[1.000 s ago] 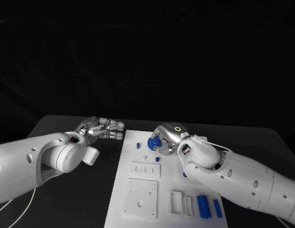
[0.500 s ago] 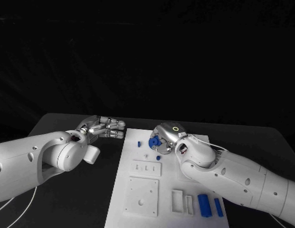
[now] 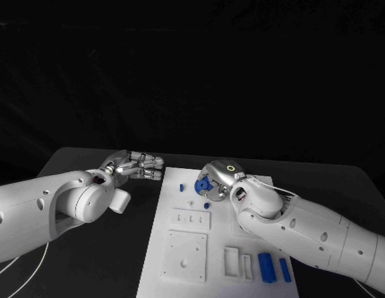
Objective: Assemble the parts on the task board
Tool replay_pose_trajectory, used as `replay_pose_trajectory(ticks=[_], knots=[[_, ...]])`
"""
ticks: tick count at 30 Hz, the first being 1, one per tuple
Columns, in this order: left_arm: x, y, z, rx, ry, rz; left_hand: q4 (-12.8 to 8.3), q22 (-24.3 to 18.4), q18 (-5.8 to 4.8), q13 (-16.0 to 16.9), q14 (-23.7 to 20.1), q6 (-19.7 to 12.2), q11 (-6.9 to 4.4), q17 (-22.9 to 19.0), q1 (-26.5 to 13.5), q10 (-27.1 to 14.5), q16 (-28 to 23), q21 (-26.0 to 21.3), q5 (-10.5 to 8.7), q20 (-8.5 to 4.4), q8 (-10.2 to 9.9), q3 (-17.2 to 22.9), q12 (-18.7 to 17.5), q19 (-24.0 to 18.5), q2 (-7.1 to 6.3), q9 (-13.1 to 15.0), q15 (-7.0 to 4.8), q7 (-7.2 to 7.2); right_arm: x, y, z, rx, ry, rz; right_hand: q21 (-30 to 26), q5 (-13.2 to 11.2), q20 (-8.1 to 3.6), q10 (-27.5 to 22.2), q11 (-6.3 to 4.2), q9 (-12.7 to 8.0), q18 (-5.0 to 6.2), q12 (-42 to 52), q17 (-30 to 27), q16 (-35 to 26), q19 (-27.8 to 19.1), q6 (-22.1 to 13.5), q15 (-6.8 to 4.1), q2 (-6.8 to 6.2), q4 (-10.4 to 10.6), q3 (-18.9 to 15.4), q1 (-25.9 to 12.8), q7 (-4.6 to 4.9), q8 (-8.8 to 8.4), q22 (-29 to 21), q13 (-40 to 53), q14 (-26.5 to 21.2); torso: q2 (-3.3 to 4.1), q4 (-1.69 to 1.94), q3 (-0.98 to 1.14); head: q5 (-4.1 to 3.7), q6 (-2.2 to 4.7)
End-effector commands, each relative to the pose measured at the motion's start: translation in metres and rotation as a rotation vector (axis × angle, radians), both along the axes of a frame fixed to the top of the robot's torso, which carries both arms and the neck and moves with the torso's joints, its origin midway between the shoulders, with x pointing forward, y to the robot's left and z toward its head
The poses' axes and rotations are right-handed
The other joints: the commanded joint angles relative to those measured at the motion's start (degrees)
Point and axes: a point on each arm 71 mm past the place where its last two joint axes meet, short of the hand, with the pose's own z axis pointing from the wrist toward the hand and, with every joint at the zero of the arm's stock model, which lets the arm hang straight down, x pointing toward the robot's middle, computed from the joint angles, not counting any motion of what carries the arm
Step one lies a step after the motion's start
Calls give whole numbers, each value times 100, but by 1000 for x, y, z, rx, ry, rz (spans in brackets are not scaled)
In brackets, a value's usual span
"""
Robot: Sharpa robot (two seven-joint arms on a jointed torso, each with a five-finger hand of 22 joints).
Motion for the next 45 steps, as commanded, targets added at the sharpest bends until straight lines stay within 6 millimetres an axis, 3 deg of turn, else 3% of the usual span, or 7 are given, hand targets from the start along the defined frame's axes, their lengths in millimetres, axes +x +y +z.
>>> replay_pose_trajectory(ticks=[1, 11, 16, 21, 22, 27, 45], knots=[[0, -2, 1, -4, -4, -17, -28, -6, -85, 9, -50, -38, 7, -6, 6, -27, -33, -32, -5, 8, -13, -1, -31, -28, 10, 8, -3, 19, 1, -6, -5, -28, 7, -19, 11, 12, -47, -22, -17, -2, -45, -41, -11, -35, 151, 30, -42, 19, 43, -22, 46, -13, 4, 611, -12, -2, 2, -2, 3, -4, -1], [0, -2, 1, -3, -2, -18, -32, -5, -85, 9, -54, -31, 8, -7, 11, -30, -34, -31, -4, 8, -12, 1, -32, -26, 11, 9, -2, 17, 0, -7, -4, -8, -3, -17, -30, -13, -47, -57, -9, -5, -36, -103, -31, -62, 145, -45, -42, -7, 72, -50, 38, 4, 3, 602, -66, -7, 4, 3, 3, -15, -1], [0, -2, 1, -1, -2, -20, -32, -5, -85, 9, -54, -31, 8, -7, 11, -30, -34, -31, -4, 8, -12, 1, -32, -26, 11, 9, -2, 17, 1, -8, -6, 1, 9, -20, -124, -36, -1, -167, 53, -11, -1, -319, -73, -127, 137, -587, 9, -90, 180, -330, -11, 127, 9, 583, -270, -15, -2, -2, -3, -20, 0], [0, -1, 1, 0, -2, -19, -31, -5, -84, 9, -58, -34, 10, -7, 6, -36, -36, -32, -6, 9, -13, -2, -32, -28, 8, 8, 0, 20, 3, -11, -8, 9, 31, -31, -196, -24, 30, -229, 75, -11, 26, -396, -85, -152, 159, -736, 31, -84, 621, -845, -365, 134, 6, 575, -386, -9, -1, 3, -3, -28, 0], [0, -1, 1, 0, -1, -19, -31, -5, -84, 9, -58, -34, 10, -7, 6, -36, -36, -32, -6, 9, -13, -2, -32, -28, 8, 8, 0, 20, 3, -12, -8, 9, 36, -34, -212, -47, 30, -237, 75, -11, 27, -383, -81, -153, 170, -727, 35, -103, 838, -899, -350, 131, 5, 579, -403, -11, -1, 3, -1, -29, -3], [0, -1, 1, 0, -1, -18, -31, -5, -84, 9, -58, -34, 10, -7, 6, -36, -36, -32, -6, 9, -13, -2, -32, -28, 8, 8, 0, 20, 4, -16, -10, 10, 51, -44, -223, -97, 29, -241, 77, -9, 23, -354, -67, -146, 189, -715, 29, -148, 1126, -966, -414, 121, 10, 587, -432, -8, 2, 1, 1, -32, -7], [1, 2, 1, 4, -1, -11, -31, -5, -84, 9, -58, -34, 10, -7, 6, -36, -36, -32, -6, 9, -13, -2, -32, -28, 8, 8, 0, 20, -3, -24, -11, 58, 43, -37, -164, -21, 9, -184, 48, -10, 8, -248, -26, -97, 197, -535, 9, -154, 1019, -759, -400, 84, 7, 598, -349, 0, 3, -1, 8, -30, 17]])
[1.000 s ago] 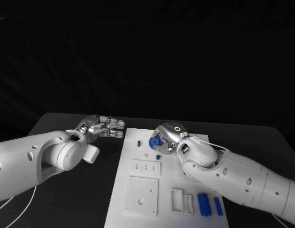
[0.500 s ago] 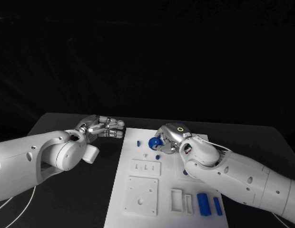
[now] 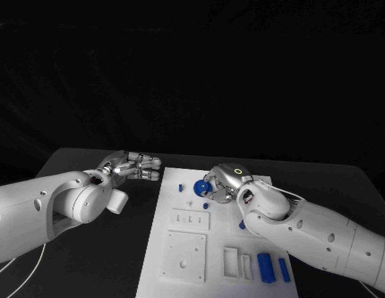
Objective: Assemble the parts on the task board
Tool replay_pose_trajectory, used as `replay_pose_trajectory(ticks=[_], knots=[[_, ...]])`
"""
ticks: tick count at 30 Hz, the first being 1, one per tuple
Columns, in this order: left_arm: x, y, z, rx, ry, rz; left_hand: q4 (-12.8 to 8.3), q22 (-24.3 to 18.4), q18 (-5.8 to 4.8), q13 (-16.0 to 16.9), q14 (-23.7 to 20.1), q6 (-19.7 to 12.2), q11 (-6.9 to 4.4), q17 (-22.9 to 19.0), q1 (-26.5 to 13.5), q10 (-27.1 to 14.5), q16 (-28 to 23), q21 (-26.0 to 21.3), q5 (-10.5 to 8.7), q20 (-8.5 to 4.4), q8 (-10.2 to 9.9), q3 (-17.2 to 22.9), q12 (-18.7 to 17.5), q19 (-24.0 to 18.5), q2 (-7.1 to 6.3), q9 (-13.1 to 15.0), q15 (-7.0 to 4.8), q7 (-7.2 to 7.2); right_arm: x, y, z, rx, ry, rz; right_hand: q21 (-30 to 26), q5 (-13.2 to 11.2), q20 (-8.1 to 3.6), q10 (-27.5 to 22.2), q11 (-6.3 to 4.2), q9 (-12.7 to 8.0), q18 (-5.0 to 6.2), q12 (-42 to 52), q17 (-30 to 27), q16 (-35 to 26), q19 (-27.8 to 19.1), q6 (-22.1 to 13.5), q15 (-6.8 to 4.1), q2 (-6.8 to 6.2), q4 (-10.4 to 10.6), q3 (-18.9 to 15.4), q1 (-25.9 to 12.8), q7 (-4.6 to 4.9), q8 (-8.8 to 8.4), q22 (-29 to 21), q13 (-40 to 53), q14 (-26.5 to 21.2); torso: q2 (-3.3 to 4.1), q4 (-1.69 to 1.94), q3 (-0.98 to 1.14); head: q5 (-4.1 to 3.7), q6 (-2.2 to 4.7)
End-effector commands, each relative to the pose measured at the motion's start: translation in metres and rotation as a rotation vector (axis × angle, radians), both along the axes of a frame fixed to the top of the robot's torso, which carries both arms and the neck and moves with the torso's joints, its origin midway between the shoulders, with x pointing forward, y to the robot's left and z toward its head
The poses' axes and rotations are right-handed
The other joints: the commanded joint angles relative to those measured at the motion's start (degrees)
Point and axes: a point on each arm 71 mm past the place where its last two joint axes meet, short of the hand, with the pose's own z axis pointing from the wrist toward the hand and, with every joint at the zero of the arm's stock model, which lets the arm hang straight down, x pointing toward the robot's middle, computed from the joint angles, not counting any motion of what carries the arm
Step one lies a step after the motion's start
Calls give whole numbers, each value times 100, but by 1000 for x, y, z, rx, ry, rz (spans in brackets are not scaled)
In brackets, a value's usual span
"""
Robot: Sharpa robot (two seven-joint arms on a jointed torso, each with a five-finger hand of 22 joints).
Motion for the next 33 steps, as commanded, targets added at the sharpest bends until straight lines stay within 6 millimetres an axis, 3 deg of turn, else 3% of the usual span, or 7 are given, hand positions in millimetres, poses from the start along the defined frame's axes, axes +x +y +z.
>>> replay_pose_trajectory(ticks=[1, 8, 12, 19, 23, 25, 33], knots=[[0, -2, 1, -3, -3, -16, -31, -5, -85, 9, -58, -34, 10, -6, 6, -36, -36, -33, -6, 9, -13, -2, -32, -28, 8, 9, 0, 20, -3, -1, 1, 42, -12, 8, 7, 37, 8, -1, -32, 10, 9, 10, -3, 7, 196, 26, 9, -8, 24, 27, -40, 1, -2, 593, 0, -3, -1, -10, 2, 11, 13], [1, 2, 1, -2, -7, -8, -31, -5, -85, 9, -58, -34, 10, -6, 6, -36, -36, -33, -6, 9, -13, -2, -32, -28, 8, 9, 0, 20, -4, -25, 26, 237, -115, -3, -190, 59, 33, -62, -2, 10, 35, -85, -110, -130, 172, -148, 32, -14, 7, -183, 73, 43, -1, 552, -90, -19, -14, -34, 0, -28, 56], [1, 4, 1, -1, -9, -1, -33, -5, -82, 9, -57, -39, 10, -6, 15, -39, -34, -34, -3, 10, -11, 2, -32, -27, 14, 10, -1, 21, -3, -48, 41, 311, -142, -13, -231, 35, 37, -75, 8, 10, 36, -101, -116, -146, 172, -143, 39, 0, -32, -292, 197, 54, -2, 553, -122, -18, -27, -71, 25, -20, 52], [2, 8, 1, 1, -10, 6, -39, -4, -82, 10, -50, -37, 7, -6, 25, -34, -30, -33, -3, 8, -12, 9, -31, -26, 20, 10, -4, 20, 4, -100, 51, 389, -40, -6, -689, 206, 68, -265, 33, 9, 65, -248, -269, -357, 67, -146, 63, 164, -383, -562, 603, 83, -4, 473, -274, -120, -51, -176, 103, -31, 104], [2, 9, 1, 2, -11, 4, -39, -2, -82, 10, -43, -34, 5, -6, 25, -28, -26, -30, -2, 5, -12, 12, -31, -21, 23, 10, -7, 18, 9, -129, 45, 411, 47, -2, -847, 999, 72, -349, 37, 9, 63, -281, -339, -446, 11, -93, 69, 337, -739, -944, 782, 87, -5, 452, -315, -180, -60, -225, 149, -43, 116], [3, 10, 1, 2, -11, 3, -40, -2, -82, 10, -35, -30, 3, -5, 27, -20, -21, -27, -3, 2, -10, 15, -30, -18, 29, 10, -10, 16, 10, -141, 41, 413, 77, -6, -999, 1080, 81, -427, 39, 8, 71, -332, -420, -536, -29, -81, 72, 517, -955, -1280, 880, 89, -5, 426, -370, -234, -62, -244, 171, -50, 117], [4, 12, -1, 5, -14, -2, -45, 3, -89, 9, -1, -22, -18, -4, 31, 42, -2, -16, -3, -14, -13, 29, -30, -4, 45, 9, -28, 12, 12, -185, 22, 459, 189, -59, -1510, 1418, 102, -596, 60, 10, 100, -454, -613, -728, -111, -89, 101, 657, -1317, -1611, 925, 101, -4, 344, -523, -391, -63, -293, 248, -67, 170]])
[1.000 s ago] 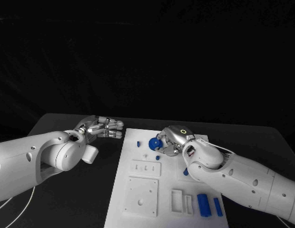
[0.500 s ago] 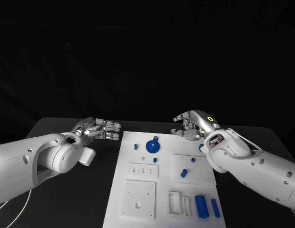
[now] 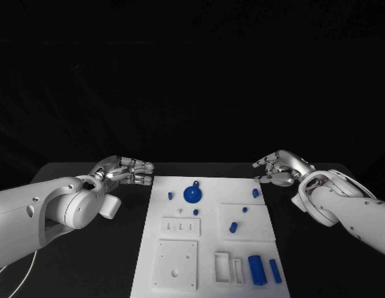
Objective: Assemble the parts on the task board
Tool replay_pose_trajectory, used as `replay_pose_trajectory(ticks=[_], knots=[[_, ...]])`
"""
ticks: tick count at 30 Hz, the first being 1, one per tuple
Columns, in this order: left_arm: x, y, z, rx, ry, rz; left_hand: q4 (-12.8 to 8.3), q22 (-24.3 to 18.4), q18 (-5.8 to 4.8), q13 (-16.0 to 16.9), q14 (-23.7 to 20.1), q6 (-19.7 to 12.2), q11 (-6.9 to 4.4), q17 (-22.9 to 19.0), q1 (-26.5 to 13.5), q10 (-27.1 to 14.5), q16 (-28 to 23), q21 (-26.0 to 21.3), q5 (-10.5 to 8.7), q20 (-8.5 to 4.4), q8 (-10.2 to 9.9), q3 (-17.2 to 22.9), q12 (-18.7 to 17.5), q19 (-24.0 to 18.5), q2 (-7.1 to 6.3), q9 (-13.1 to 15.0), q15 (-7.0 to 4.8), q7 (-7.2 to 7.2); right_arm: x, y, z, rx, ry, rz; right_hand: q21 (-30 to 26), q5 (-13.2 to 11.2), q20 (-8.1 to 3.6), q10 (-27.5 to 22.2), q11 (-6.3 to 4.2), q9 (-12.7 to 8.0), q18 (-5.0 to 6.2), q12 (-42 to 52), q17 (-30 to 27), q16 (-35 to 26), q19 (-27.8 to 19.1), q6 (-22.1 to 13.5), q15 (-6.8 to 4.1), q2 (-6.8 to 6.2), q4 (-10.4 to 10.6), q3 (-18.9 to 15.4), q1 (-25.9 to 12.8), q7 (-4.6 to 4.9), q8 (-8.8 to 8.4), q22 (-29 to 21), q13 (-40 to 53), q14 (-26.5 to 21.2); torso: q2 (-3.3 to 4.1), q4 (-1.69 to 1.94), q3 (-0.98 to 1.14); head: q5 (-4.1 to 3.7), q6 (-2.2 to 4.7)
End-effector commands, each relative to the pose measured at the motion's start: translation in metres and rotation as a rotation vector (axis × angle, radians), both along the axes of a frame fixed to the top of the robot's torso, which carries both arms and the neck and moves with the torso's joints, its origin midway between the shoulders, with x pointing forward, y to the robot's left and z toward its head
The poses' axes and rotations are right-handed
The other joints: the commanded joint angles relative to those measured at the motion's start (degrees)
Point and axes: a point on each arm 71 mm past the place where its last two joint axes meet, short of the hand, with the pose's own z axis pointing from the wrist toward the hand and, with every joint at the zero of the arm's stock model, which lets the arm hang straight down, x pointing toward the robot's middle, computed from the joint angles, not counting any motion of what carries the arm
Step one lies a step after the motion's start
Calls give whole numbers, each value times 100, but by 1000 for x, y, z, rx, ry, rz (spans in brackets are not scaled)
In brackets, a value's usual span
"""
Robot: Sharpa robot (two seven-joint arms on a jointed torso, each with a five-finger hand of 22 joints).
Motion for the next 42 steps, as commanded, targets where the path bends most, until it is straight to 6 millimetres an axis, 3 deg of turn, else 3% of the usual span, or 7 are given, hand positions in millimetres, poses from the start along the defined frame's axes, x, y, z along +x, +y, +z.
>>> replay_pose_trajectory(ticks=[1, 11, 20, 24, 28, 33, 42], knots=[[0, -2, 0, -4, -12, -29, -30, 3, -90, 9, 6, -2, -21, -4, 29, 53, 3, -14, -3, -16, -13, 15, -29, -1, 46, 6, -32, -10, -2, -5, -10, 84, 91, 76, -140, 125, 3, -75, 2, -6, 108, -77, -48, -62, -70, 20, 14, 50, -69, -41, -1, 8, -10, 330, -47, -79, -2, -39, 59, -8, 31], [0, 1, -3, -3, -12, -30, -32, 5, -101, 9, 22, 2, -37, -4, 24, 107, 15, -7, -4, -30, -14, 22, -29, 7, 47, 7, -43, -12, -5, -31, -39, 89, 181, 30, -659, 332, -1, -299, -18, -7, 112, -218, -222, -204, -171, -73, 12, 192, -562, -24, -78, -13, -12, 266, -240, -258, 10, -22, 61, -44, -9], [0, 1, -7, -2, -6, -33, -40, 3, -110, 9, 11, 0, -32, -5, 25, 89, 13, -9, -3, -32, -14, 29, -31, 1, 44, 6, -39, -13, -5, -31, -50, 101, 203, 30, -641, 292, -7, -291, -30, -6, 104, -194, -227, -193, -162, -101, 3, 206, -576, -51, -84, -21, -10, 275, -237, -259, 29, -19, 135, -40, -29], [0, 0, -7, -1, -5, -34, -40, 3, -110, 9, 11, 0, -32, -5, 25, 89, 13, -9, -3, -32, -14, 29, -31, 1, 44, 6, -39, -13, -4, -28, -53, 120, 210, 34, -651, -88, 4, -291, -14, -5, 99, -158, -231, -177, -153, -96, 17, 256, -491, -208, -131, -17, -9, 270, -230, -257, 39, -17, 142, -55, -50], [0, 0, -8, 0, -4, -35, -40, 2, -110, 9, 8, -2, -29, -5, 24, 80, 13, -9, -4, -32, -15, 30, -32, 0, 45, 6, -38, -11, -3, -23, -54, 136, 215, 43, -659, -98, 4, -292, -18, -6, 98, -112, -234, -151, -112, -102, 14, 346, -363, -524, -17, -19, -12, 279, -221, -251, 47, -13, 158, -48, -60], [1, 0, -8, 1, -2, -35, -41, 2, -110, 9, 7, -3, -28, -5, 23, 77, 13, -9, -4, -31, -15, 30, -32, -1, 46, 6, -38, -10, -3, -21, -54, 140, 227, 53, -613, -13, 2, -274, -21, -5, 95, -83, -202, -105, -101, -68, 13, 373, -356, -531, -21, -24, -9, 291, -203, -236, 36, -14, 129, -60, -92], [1, 2, -8, 5, -1, -32, -41, 2, -110, 9, 7, -3, -28, -5, 23, 77, 13, -9, -4, -31, -15, 30, -32, -1, 46, 6, -38, -10, -5, -21, -58, 130, 250, 64, -504, -4, 2, -239, -16, -6, 97, -17, -150, -32, -84, 42, 14, 454, -464, -476, -55, -24, -10, 309, -160, -212, 28, -29, 129, -44, -127]])
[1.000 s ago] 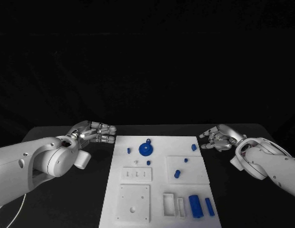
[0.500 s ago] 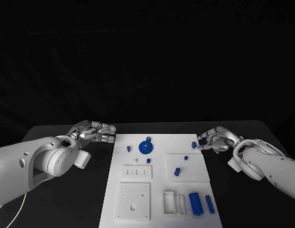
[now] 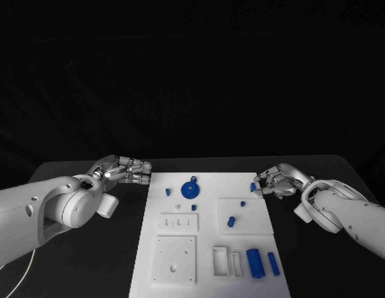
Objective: Assemble the parts on the task board
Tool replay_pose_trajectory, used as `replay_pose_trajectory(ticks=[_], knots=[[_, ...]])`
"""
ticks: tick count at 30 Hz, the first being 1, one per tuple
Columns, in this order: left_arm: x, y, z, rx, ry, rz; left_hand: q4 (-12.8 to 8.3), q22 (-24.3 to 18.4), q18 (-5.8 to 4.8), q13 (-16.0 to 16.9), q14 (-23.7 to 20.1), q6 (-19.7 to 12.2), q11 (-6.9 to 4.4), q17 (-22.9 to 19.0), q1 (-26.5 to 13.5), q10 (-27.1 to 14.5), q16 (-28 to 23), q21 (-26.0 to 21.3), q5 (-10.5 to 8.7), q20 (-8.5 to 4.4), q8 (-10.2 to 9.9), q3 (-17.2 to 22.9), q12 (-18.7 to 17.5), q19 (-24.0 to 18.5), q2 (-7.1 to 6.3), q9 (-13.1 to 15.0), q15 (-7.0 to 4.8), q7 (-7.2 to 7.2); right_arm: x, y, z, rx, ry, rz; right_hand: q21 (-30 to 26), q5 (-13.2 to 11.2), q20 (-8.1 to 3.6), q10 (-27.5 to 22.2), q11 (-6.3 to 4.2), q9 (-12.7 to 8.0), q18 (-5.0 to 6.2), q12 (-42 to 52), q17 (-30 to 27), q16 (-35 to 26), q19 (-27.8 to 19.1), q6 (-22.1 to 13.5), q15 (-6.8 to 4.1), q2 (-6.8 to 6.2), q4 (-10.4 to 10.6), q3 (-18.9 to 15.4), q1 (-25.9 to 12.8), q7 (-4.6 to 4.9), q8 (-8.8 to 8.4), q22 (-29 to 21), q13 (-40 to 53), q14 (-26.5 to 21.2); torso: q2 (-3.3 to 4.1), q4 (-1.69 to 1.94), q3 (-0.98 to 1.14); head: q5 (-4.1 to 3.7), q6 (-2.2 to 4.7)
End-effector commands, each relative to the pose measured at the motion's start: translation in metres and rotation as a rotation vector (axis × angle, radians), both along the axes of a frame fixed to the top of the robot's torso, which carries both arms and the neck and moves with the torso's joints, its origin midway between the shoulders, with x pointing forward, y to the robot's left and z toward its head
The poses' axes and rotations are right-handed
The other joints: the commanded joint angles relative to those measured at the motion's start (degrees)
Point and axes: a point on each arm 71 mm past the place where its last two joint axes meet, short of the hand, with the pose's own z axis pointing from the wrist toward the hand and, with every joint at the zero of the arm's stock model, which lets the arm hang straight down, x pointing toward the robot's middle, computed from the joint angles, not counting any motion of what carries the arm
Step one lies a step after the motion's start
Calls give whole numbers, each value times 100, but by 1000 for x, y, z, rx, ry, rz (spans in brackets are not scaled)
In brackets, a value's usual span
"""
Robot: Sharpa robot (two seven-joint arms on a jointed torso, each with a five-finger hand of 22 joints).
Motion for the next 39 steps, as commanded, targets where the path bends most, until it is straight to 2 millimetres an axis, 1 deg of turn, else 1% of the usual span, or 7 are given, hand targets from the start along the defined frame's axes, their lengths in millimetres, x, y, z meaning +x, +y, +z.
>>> replay_pose_trajectory(ticks=[1, 7, 11, 18, 27, 34, 39], knots=[[0, -1, 1, -4, -7, -17, -26, 2, -111, 9, -15, -3, 3, -5, 23, 6, 13, -9, -4, -31, -15, 16, -32, 0, 45, 8, -16, -10, -3, 2, -5, 2, 37, 33, 51, -12, -17, 27, 6, -4, 96, 24, 12, 24, 36, 47, 13, 54, -83, 36, -5, -1, -10, 310, 9, 14, -10, -5, -1, 3, -8], [0, 0, 1, -2, -7, -15, -26, 2, -111, 9, -15, -3, 3, -5, 23, 6, 13, -9, -4, -31, -15, 16, -32, 0, 45, 8, -16, -10, -4, 3, -8, 0, 46, 36, 93, 50, -15, 20, 12, -4, 101, 30, 17, 32, 23, 67, 16, 72, -181, 103, -61, 4, -10, 313, 6, 13, -12, 3, -6, -3, -12], [1, 0, 1, -1, -5, -14, -32, 1, -108, 9, -20, -4, 5, -5, 34, -2, 14, -7, -2, -30, -14, 23, -31, -2, 47, 9, -15, -10, -4, 4, -9, -1, 51, 42, 83, 67, -11, 19, 22, -3, 104, 35, 14, 28, 18, 106, 22, 68, -182, 109, -65, 13, -8, 309, 9, 10, -14, 6, -6, -1, -17], [1, 1, 1, 0, -4, -12, -32, 1, -108, 9, -20, -4, 5, -5, 34, -2, 14, -7, -2, -30, -14, 23, -31, -2, 47, 9, -15, -10, -5, 8, -11, 3, 54, 50, 101, 49, -6, 24, 30, -4, 107, 46, 19, 35, 20, 115, 27, 65, -170, 95, -94, 19, -10, 311, 15, 13, -11, -10, -9, 2, -5], [0, 1, 1, 3, -4, -15, -56, 3, -107, 9, -21, -2, 5, -5, 56, -3, 15, -4, 5, -32, -13, 44, -31, -4, 50, 9, -16, -11, -6, 12, -14, 0, 49, 48, 91, 34, 3, 32, 34, -3, 115, 63, 21, 43, 20, 137, 33, 81, -139, 59, -147, 19, -10, 306, 21, 18, -16, 5, -16, -3, -16], [1, 1, 0, 4, -3, -15, -74, 5, -107, 9, -21, -2, 4, -5, 62, -3, 15, 0, 11, -33, -14, 61, -31, -6, 51, 9, -17, -10, -6, 15, -16, 2, 41, 43, 101, -35, 5, 46, 34, -3, 117, 83, 26, 53, 27, 142, 34, 100, -107, 19, -177, 16, -8, 307, 31, 26, -15, -2, -14, 4, -11], [0, 1, 0, 4, -2, -18, -91, 6, -106, 8, -21, 0, 4, -5, 72, -5, 14, 4, 20, -35, -14, 84, -32, -8, 61, 9, -19, -10, -6, 15, -16, -1, 31, 33, 124, -77, -6, 72, 9, -3, 114, 113, 41, 76, 43, 248, 18, 169, -82, 61, -199, -17, -9, 310, 52, 46, -13, 0, -16, 19, -11]])
